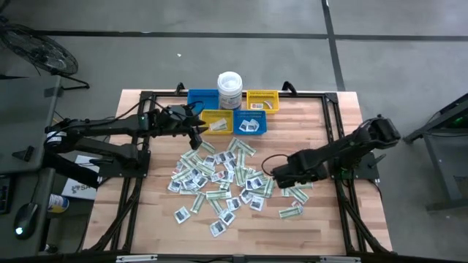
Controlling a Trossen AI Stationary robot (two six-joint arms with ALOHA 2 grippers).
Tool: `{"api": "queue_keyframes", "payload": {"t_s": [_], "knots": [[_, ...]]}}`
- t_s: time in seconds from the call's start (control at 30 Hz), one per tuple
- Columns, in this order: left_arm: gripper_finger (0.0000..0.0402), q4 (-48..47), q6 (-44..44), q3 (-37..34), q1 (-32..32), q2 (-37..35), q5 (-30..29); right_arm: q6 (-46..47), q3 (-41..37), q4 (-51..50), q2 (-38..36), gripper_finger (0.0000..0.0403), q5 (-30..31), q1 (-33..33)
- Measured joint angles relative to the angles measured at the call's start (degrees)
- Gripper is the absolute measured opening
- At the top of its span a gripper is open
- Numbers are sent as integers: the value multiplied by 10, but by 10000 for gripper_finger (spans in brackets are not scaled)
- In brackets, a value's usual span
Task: Pick & Place First Aid Supplies
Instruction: Put the green bandage pad into the left yellow bin
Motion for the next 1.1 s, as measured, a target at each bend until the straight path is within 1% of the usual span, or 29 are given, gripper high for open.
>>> {"api": "queue_keyframes", "payload": {"t_s": [0.17,0.4,0.67,0.87,1.1], "knots": [[117,0,0,0,1,0,0,-10,0,29,46,248,6,0],[117,0,14,0,1,0,0,-7,0,34,74,248,9,-5],[117,-2,26,0,1,0,0,7,-2,33,77,248,28,-9],[117,-4,26,0,1,0,0,30,-49,96,72,248,1,-5],[117,-10,26,0,1,0,0,40,-59,111,69,243,-1,-5]]}}
